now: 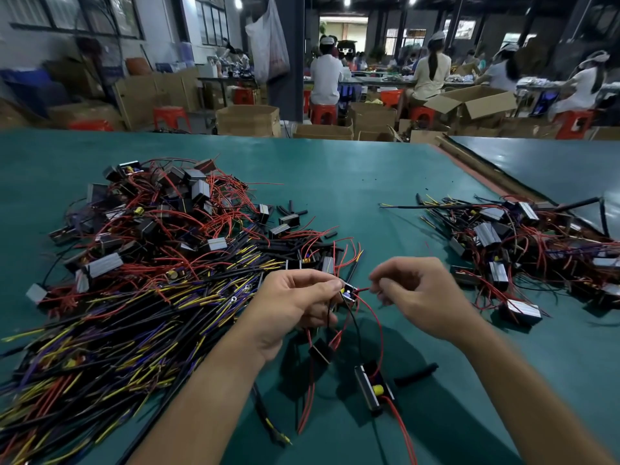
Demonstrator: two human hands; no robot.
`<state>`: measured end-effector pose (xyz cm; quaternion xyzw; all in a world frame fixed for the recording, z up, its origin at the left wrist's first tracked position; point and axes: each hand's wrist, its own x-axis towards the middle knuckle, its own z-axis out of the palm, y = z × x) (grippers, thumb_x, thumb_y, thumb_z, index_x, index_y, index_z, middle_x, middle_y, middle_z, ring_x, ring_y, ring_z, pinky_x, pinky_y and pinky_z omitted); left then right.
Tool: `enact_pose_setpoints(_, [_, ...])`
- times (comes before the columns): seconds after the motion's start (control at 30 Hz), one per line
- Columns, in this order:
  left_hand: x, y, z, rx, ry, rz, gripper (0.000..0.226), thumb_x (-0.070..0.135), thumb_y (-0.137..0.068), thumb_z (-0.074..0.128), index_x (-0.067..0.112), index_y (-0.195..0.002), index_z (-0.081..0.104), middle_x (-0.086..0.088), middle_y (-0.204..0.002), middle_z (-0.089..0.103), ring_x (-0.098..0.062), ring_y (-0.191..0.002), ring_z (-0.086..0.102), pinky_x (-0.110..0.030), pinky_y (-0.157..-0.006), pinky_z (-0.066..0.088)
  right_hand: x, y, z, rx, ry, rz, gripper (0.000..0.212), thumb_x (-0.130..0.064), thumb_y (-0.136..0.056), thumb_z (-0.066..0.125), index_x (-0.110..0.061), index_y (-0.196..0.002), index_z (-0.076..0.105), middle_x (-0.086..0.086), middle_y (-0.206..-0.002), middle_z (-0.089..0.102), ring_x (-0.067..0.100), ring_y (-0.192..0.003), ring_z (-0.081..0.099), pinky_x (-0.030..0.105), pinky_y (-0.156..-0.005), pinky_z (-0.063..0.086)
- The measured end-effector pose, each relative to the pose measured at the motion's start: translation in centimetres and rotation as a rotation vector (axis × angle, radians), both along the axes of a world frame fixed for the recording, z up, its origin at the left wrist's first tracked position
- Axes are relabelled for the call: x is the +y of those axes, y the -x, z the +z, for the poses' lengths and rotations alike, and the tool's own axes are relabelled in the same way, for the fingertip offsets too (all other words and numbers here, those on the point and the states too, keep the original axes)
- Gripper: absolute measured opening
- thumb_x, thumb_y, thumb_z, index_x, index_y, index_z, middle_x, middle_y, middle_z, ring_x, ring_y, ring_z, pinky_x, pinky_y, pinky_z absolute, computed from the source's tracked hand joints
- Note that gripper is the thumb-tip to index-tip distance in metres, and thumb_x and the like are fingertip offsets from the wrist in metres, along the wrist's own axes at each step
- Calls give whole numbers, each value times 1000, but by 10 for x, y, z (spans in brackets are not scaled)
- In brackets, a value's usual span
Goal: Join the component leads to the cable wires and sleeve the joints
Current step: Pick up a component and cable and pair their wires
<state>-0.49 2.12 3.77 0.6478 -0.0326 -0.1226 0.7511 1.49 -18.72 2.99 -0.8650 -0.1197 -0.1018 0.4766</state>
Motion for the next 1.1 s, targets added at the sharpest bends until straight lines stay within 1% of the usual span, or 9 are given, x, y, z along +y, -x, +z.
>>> enact_pose_setpoints(0.1, [0, 2, 1, -2, -11, -50, 10, 11, -86, 67, 15, -79, 74, -8, -90, 75, -14, -56, 66, -18, -52, 51, 1, -4, -11, 132, 132, 101, 27, 7, -88, 56, -13, -93, 73, -2, -87, 76, 14, -84, 72, 35, -84, 57])
enact_pose_setpoints(0.23, [2, 4, 3, -8, -41, -152, 12, 15, -89, 65, 18, -78, 69, -9, -98, 75, -17, -61, 70, -18, -54, 51, -9, -12, -15, 138, 272, -39, 33, -5, -92, 53, -15, -121, 66, -5, -117, 69, 9, -111, 63, 31, -104, 46])
enact_pose_setpoints(0.4, [3, 4, 4, 14, -47, -205, 8, 18, -93, 62, 15, -85, 61, -10, -91, 75, -19, -60, 69, -19, -54, 52, -7, -12, -12, 131, 241, -254, 24, -12, -91, 57, -9, -112, 68, 12, -88, 74, 33, -91, 67, 40, -80, 54])
enact_pose_setpoints(0.47, [3, 5, 4, 19, -38, -201, 7, 17, -93, 61, 14, -86, 61, -6, -84, 74, -19, -60, 69, -19, -54, 51, -7, -6, -4, 75, 354, -349, 22, -17, -88, 58, -7, -104, 70, 12, -83, 73, 34, -84, 66, 40, -78, 55])
enact_pose_setpoints(0.57, [3, 6, 6, 9, -27, -196, 7, 14, -93, 61, 12, -87, 61, -4, -79, 74, -15, -56, 67, -23, -57, 53, 3, 1, 18, 17, 420, -420, 24, -23, -85, 59, -24, -105, 72, 1, -72, 69, 25, -67, 61, 33, -72, 54])
enact_pose_setpoints(0.7, [2, 5, 4, 24, 12, -173, 9, 10, -93, 59, 11, -85, 61, -7, -80, 74, -12, -50, 64, -27, -58, 53, 44, -27, 46, 12, 332, -139, 18, -21, -87, 58, -24, -92, 75, -1, -70, 72, 19, -64, 66, 31, -67, 55])
enact_pose_setpoints(0.83, [5, 5, 2, 69, 67, -171, 8, 13, -90, 64, 15, -81, 64, -9, -85, 75, -17, -59, 69, -26, -61, 53, 74, -83, 58, 5, 621, -26, 20, -22, -90, 58, -17, -94, 77, 0, -91, 75, 23, -89, 68, 32, -80, 55])
enact_pose_setpoints(0.97, [6, 4, 0, 67, 85, -163, 18, 3, -86, 66, 17, -74, 68, -10, -83, 74, -17, -56, 68, -23, -58, 56, 115, -103, 54, -46, 594, 195, 18, -16, -85, 61, -21, -87, 79, -18, -70, 68, 7, -69, 63, 18, -67, 49])
enact_pose_setpoints(1.1, [8, 4, 0, 90, 67, -166, 30, 1, -87, 62, 20, -66, 72, -8, -81, 74, -16, -56, 66, -23, -58, 54, 143, -120, 45, 31, 830, 334, 17, -26, -89, 66, -16, -98, 77, -2, -89, 74, 17, -78, 62, 24, -70, 44])
